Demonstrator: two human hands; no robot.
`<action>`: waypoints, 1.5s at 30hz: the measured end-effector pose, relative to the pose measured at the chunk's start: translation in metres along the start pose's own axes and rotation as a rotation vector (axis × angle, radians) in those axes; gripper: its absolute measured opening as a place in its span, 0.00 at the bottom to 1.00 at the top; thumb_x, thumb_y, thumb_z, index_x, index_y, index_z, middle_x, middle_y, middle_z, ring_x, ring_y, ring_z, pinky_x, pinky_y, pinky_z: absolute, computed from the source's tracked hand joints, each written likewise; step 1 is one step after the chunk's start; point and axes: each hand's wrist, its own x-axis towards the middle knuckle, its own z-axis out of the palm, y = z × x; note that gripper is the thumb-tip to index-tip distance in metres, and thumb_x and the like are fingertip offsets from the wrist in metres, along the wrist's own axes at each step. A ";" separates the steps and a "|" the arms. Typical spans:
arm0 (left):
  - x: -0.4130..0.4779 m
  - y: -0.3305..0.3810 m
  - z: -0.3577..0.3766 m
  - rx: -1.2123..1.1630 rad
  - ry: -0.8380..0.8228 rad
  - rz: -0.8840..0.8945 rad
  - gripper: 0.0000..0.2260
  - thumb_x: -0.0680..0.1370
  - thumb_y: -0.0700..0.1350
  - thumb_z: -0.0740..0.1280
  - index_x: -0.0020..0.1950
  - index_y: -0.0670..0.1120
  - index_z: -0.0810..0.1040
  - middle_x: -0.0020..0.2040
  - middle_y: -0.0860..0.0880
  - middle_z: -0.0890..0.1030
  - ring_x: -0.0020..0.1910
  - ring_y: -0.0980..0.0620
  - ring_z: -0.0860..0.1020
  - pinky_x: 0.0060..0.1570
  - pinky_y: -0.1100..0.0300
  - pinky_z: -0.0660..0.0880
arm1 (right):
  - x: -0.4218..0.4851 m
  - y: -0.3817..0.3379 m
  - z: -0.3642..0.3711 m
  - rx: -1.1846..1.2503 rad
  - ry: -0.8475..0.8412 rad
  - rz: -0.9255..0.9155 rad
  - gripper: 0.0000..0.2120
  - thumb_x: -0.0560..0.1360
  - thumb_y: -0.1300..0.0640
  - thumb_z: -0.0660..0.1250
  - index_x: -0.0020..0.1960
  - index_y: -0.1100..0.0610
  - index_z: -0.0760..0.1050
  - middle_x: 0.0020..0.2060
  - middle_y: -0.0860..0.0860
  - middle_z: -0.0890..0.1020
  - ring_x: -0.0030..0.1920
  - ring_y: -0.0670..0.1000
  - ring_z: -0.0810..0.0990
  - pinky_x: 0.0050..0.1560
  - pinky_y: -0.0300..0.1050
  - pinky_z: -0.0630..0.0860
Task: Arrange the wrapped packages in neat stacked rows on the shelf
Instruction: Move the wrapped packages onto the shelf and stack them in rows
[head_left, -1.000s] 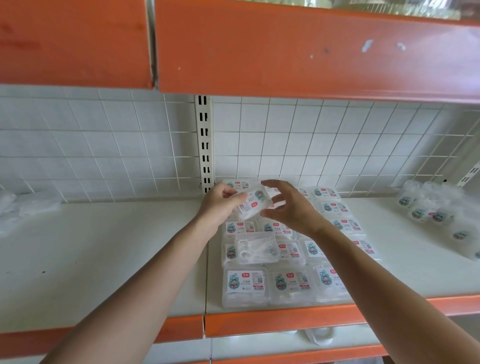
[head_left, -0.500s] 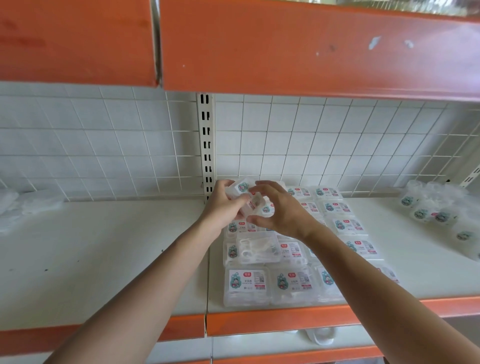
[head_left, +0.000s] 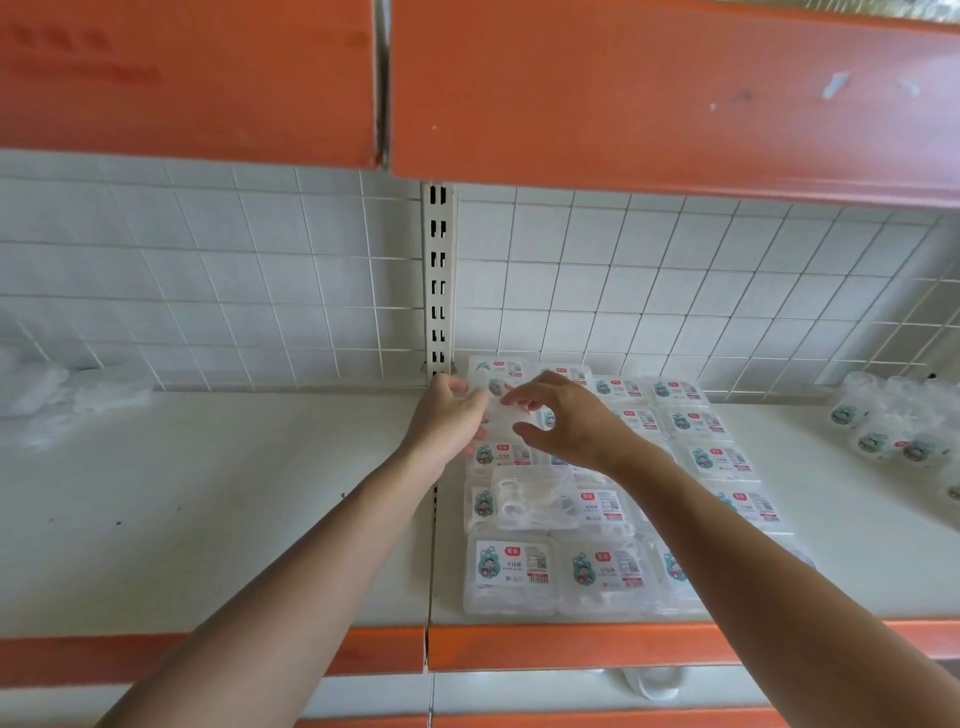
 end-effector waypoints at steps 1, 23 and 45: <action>0.000 -0.001 -0.001 0.001 -0.002 -0.007 0.15 0.79 0.50 0.64 0.62 0.46 0.68 0.48 0.45 0.81 0.43 0.48 0.83 0.43 0.50 0.82 | 0.000 0.001 0.001 0.002 -0.003 -0.007 0.15 0.74 0.55 0.71 0.60 0.48 0.77 0.54 0.46 0.76 0.51 0.42 0.76 0.54 0.31 0.69; 0.000 -0.016 -0.006 0.264 -0.012 0.070 0.14 0.81 0.46 0.59 0.66 0.47 0.72 0.60 0.52 0.75 0.54 0.55 0.71 0.50 0.61 0.66 | 0.010 0.003 0.004 -0.229 -0.070 0.021 0.20 0.76 0.47 0.68 0.66 0.50 0.73 0.69 0.50 0.71 0.70 0.50 0.66 0.69 0.47 0.63; -0.010 -0.010 -0.005 0.385 -0.071 0.158 0.21 0.80 0.43 0.59 0.74 0.47 0.64 0.67 0.50 0.74 0.55 0.53 0.76 0.50 0.60 0.73 | 0.012 -0.003 0.007 -0.283 -0.121 0.063 0.20 0.79 0.47 0.62 0.69 0.49 0.67 0.73 0.50 0.67 0.73 0.51 0.64 0.70 0.49 0.62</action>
